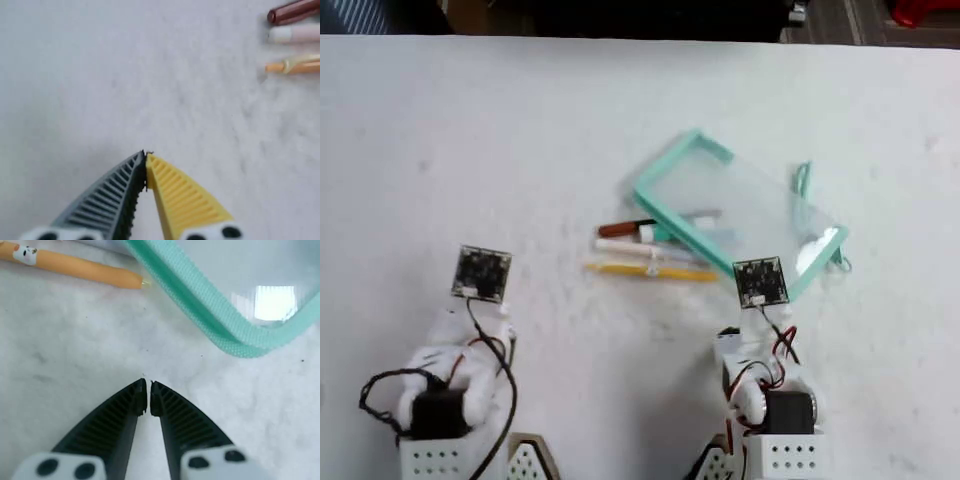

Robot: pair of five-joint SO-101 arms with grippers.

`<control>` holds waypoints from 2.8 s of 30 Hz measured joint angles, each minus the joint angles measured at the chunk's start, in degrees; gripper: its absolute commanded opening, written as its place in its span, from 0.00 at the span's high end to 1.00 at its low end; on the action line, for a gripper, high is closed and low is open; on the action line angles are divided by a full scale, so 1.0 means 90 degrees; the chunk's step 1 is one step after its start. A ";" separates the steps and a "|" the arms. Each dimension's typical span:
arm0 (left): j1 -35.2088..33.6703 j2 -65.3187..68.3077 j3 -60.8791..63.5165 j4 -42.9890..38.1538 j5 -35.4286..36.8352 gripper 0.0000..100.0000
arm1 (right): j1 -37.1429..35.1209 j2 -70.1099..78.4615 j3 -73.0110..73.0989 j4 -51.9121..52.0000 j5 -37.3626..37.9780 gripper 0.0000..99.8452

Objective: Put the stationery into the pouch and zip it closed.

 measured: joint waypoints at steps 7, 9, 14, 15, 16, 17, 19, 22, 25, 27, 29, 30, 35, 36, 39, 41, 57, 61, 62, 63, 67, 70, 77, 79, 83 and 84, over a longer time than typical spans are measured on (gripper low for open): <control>-0.0020 -0.0029 -0.1651 0.0000 0.0000 0.98 | 0.0000 0.0000 0.0000 0.0000 0.0000 0.98; -0.0020 -0.0059 -0.2139 0.0000 0.0000 0.98 | 0.0000 0.0000 0.0000 0.0000 0.0000 0.98; -0.0020 -0.0068 -0.2852 0.0000 0.0000 0.98 | 0.0000 0.0000 0.0000 0.0000 0.0000 0.98; -0.0020 -0.0068 -0.2882 0.0000 0.0000 0.98 | 0.0000 0.0000 0.0000 0.0000 0.0000 0.98; -0.0020 -0.0068 -0.2891 0.0000 0.0000 0.98 | 0.0000 0.0000 0.0000 0.0000 0.0000 0.98; -0.0010 -0.0068 -0.2891 0.0000 0.0000 0.98 | 0.0000 0.0000 0.0000 0.0000 0.0000 0.98; -0.0010 -0.0068 -0.2901 -0.0137 0.0000 0.98 | 0.0000 0.0000 0.0000 0.0000 0.0000 0.98; 0.0234 -0.0068 -0.2901 -0.0449 0.0000 0.98 | 0.0000 0.0000 0.0000 0.0000 0.0000 0.98; 0.0811 -0.0068 -0.2901 -0.0567 0.0000 0.98 | 0.0000 0.0000 0.0000 0.0000 0.0000 0.98; 0.1260 -0.0078 -0.2833 -0.0606 0.0000 0.98 | 0.0000 0.0000 0.0000 0.0000 0.0000 0.98; 0.1621 -0.0078 -0.2549 -0.0694 0.0000 0.98 | 0.0000 0.0000 0.0000 0.0000 0.0000 0.98; 0.1729 -0.0078 -0.2315 -0.0772 0.0000 0.98 | 0.0000 0.0000 0.0000 0.0000 0.0000 0.98; 0.1856 -0.0029 -0.0957 -0.1514 -0.0703 0.98 | 0.0000 0.0000 0.0000 0.0000 0.0000 0.98; 0.1856 -0.0020 -0.0781 -0.1700 -0.0781 0.98 | 0.0000 0.0000 0.0000 0.0000 0.0000 0.98; 0.1856 -0.0020 -0.0400 -0.2032 -0.0860 0.98 | 0.0000 0.0000 0.0000 0.0000 0.0000 0.98; 0.1856 -0.0020 -0.0254 -0.2100 -0.0869 0.98 | 0.0000 0.0000 0.0000 0.0000 0.0000 0.98; 0.1905 -0.0020 -0.0215 -0.2286 -0.0928 0.98 | 0.0000 0.0000 0.0000 0.0000 0.0000 0.98; 0.1905 -0.0020 -0.0215 -0.2286 -0.0928 0.98 | 0.0000 0.0000 0.0000 0.0000 0.0000 0.98; 0.1905 -0.0020 -0.0215 -0.2286 -0.0928 0.98 | 0.0000 0.0000 0.0000 0.0000 0.0000 0.98; 0.1905 -0.0020 -0.0215 -0.2286 -0.0928 0.98 | 0.0000 0.0000 0.0000 0.0000 0.0000 0.98; 0.1905 -0.0020 -0.0215 -0.2286 -0.0928 0.98 | 0.0000 0.0000 0.0000 0.0000 0.0000 0.98; 0.1905 -0.0020 -0.0215 -0.2286 -0.0928 0.98 | 0.0000 0.0000 0.0000 0.0000 0.0000 0.98; 0.1905 -0.0020 -0.0215 -0.2286 -0.0928 0.98 | 0.0000 0.0000 0.0000 0.0000 0.0000 0.98; 0.1905 -0.0020 -0.0215 -0.2286 -0.0928 0.98 | 0.0000 0.0000 0.0000 0.0000 0.0000 0.98; 0.1905 -0.0020 -0.0215 -0.2286 -0.0928 0.98 | 0.0000 0.0000 0.0000 0.0000 0.0000 0.98; 0.1905 -0.0020 -0.0215 -0.2286 -0.0928 0.98 | 0.0000 0.0000 0.0000 0.0000 0.0000 0.98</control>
